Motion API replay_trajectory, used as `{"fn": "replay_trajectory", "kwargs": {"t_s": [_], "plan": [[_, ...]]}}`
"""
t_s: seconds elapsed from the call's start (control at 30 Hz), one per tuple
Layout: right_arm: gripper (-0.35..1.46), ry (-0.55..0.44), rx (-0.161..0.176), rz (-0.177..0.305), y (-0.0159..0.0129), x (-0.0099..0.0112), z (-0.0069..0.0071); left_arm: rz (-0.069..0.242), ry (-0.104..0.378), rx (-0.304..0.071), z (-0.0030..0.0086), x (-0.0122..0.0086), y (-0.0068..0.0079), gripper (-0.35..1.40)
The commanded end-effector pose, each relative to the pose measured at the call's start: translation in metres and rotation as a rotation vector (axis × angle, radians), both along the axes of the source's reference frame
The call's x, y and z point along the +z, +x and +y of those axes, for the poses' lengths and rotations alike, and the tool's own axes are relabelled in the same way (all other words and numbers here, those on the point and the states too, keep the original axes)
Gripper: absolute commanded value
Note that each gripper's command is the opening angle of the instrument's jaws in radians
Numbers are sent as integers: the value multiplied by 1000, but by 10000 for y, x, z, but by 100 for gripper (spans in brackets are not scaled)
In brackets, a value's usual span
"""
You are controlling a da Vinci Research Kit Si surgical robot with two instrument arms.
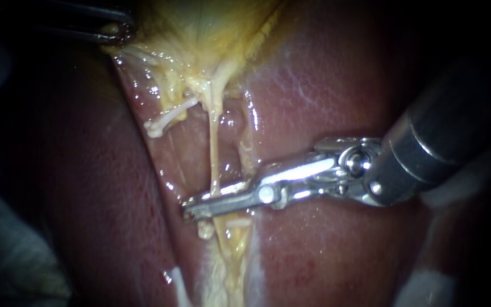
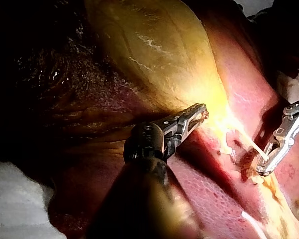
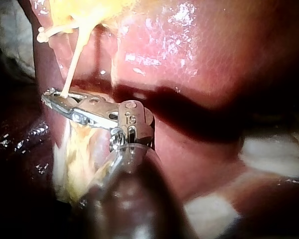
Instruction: Going back first clip right tube
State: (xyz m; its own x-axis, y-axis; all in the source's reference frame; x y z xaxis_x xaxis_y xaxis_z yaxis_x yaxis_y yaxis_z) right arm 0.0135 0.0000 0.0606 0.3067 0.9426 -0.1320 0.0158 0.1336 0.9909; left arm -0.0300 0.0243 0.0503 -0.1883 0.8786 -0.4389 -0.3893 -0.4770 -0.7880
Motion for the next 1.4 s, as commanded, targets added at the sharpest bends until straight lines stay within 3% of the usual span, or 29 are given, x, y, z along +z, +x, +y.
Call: {"fn": "replay_trajectory", "kwargs": {"t_s": [0.03,0.1,0.2,0.33,0.5,0.73,1.07,1.23,1.4], "plan": [[-25,-16,1,4,1,1,-1,0,0,0,0,0,0,-35],[6,-89,5,18,2,4,-3,0,0,0,0,0,0,-35],[33,-168,17,19,4,11,-4,0,0,0,0,0,0,-35],[45,-323,34,4,6,21,-1,0,0,0,0,0,0,-35],[49,-524,56,-59,0,25,4,0,0,0,0,0,0,-35],[49,-700,17,-36,-34,12,1,-1,0,1,0,1,1,-35],[50,-797,-80,-44,-70,-14,3,1,-1,-1,2,2,3,-35],[50,-866,-98,-17,-79,-22,1,1,-1,-1,1,2,3,-35],[50,-964,-75,-57,-92,-43,2,1,-1,-1,2,2,3,-35]]}}
